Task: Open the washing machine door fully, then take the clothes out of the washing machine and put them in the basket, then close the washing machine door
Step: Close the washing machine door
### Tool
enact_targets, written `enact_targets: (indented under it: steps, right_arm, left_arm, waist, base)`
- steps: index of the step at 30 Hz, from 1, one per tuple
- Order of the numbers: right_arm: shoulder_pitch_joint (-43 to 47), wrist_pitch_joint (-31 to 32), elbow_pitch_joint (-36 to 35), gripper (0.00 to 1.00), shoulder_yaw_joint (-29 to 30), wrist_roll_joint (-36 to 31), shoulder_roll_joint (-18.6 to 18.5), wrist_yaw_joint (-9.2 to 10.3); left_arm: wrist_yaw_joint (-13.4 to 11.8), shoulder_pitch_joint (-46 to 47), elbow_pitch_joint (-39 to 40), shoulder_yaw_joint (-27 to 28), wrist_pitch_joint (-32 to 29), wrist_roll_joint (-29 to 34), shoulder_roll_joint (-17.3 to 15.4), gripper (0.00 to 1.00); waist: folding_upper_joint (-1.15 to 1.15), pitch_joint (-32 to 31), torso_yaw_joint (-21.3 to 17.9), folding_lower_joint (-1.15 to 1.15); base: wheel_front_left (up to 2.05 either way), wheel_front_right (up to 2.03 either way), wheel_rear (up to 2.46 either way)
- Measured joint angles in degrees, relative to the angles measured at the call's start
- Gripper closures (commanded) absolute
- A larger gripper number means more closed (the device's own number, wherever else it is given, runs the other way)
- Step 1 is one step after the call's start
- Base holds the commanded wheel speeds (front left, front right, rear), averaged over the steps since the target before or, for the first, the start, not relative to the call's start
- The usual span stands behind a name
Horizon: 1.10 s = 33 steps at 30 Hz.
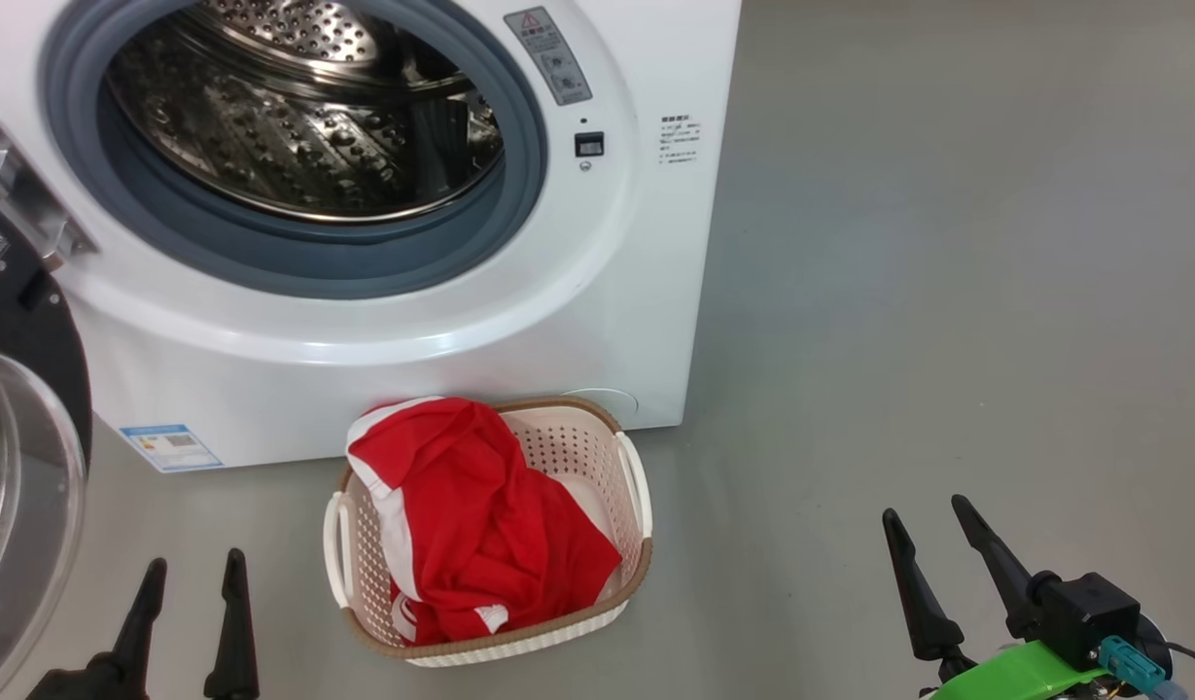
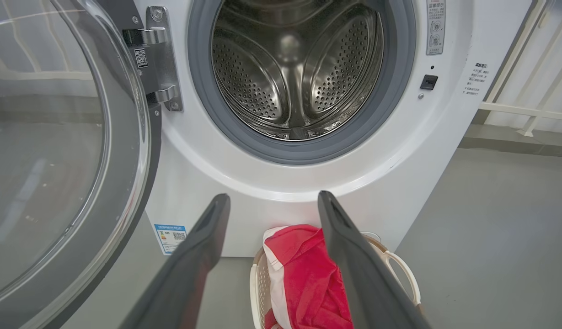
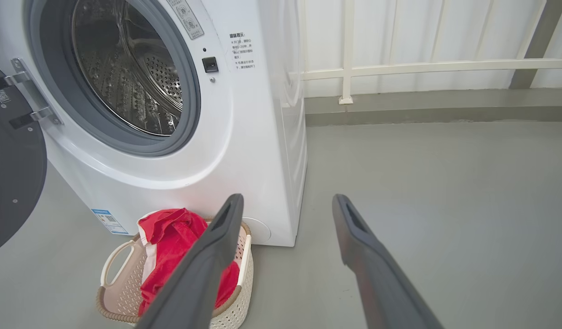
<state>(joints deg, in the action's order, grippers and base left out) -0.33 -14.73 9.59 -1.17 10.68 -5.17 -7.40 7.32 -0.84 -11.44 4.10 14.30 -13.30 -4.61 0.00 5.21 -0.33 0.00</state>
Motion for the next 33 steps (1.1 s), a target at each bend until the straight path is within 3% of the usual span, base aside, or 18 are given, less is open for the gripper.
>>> enact_targets:
  steps: [20,33]
  right_arm:
    - [0.07,0.0,0.92,0.0,-3.16,0.15,-1.22,0.0]
    - [-1.03,0.0,2.25,0.0,-6.59,0.55,-2.29,0.0]
  left_arm:
    - [0.0,-1.34,-1.26,2.14,0.0,-1.02,2.0,0.0]
    - [-0.02,-1.98,-1.76,1.99,0.0,-4.16,2.45,0.0]
  waist:
    - [0.0,-0.98,9.85,0.0]
    - [0.0,-1.23,19.98,0.0]
  base:
    - [0.0,0.0,0.0]
    - [0.0,0.0,0.0]
